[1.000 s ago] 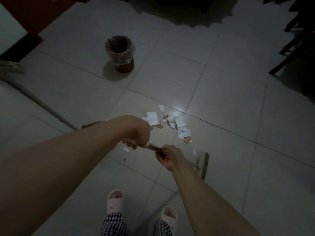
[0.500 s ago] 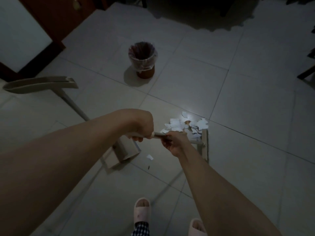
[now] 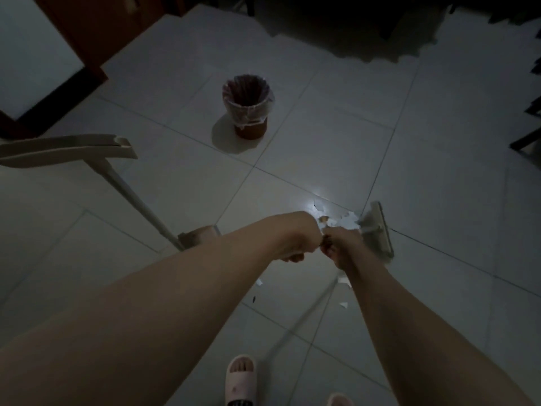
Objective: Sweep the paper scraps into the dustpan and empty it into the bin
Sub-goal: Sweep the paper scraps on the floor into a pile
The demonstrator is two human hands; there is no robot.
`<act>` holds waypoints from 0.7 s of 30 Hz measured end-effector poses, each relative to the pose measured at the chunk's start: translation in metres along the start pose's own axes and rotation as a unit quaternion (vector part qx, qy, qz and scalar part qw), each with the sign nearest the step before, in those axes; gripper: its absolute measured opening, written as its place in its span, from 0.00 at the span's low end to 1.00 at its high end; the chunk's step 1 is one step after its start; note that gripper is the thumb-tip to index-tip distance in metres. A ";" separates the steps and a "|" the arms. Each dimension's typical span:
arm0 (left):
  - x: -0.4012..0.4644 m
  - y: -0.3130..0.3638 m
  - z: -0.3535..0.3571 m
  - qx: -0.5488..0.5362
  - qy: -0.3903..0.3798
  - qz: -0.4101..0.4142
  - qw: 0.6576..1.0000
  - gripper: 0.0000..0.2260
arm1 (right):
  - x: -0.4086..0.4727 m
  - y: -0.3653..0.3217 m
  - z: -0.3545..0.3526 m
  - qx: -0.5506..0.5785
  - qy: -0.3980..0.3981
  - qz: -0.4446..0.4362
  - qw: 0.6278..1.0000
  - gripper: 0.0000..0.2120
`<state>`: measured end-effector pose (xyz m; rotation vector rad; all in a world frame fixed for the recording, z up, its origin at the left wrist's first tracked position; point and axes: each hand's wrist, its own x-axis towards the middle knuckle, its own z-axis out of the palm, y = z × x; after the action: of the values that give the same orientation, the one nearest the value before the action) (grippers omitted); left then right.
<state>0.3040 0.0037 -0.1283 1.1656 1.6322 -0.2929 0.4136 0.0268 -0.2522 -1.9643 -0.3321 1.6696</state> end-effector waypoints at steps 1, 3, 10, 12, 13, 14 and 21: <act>0.004 0.001 0.003 -0.016 -0.001 -0.004 1.000 0.14 | 0.003 -0.001 0.002 -0.023 -0.013 -0.006 1.000 0.17; 0.010 -0.003 0.006 -0.039 -0.019 -0.028 0.999 0.14 | 0.007 0.005 0.012 -0.072 -0.023 -0.008 0.997 0.16; -0.017 -0.049 -0.012 0.008 -0.066 -0.077 0.995 0.15 | -0.021 0.040 0.055 -0.150 -0.070 -0.021 0.986 0.13; -0.030 -0.060 -0.017 0.007 -0.070 -0.083 0.994 0.15 | -0.035 0.047 0.063 -0.151 -0.081 -0.022 0.985 0.12; -0.036 -0.065 -0.019 0.001 -0.069 -0.082 0.994 0.15 | -0.043 0.049 0.067 -0.153 -0.082 -0.017 0.985 0.11; -0.041 -0.069 -0.021 -0.008 -0.067 -0.077 0.995 0.15 | -0.049 0.050 0.070 -0.159 -0.084 -0.015 0.984 0.10; -0.080 -0.072 -0.045 -0.051 -0.026 -0.015 0.998 0.10 | -0.087 0.034 0.074 -0.163 -0.097 -0.042 0.981 0.06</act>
<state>0.2166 -0.0442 -0.0678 1.0491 1.6004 -0.2531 0.3189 -0.0281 -0.2052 -1.9821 -0.7962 1.8481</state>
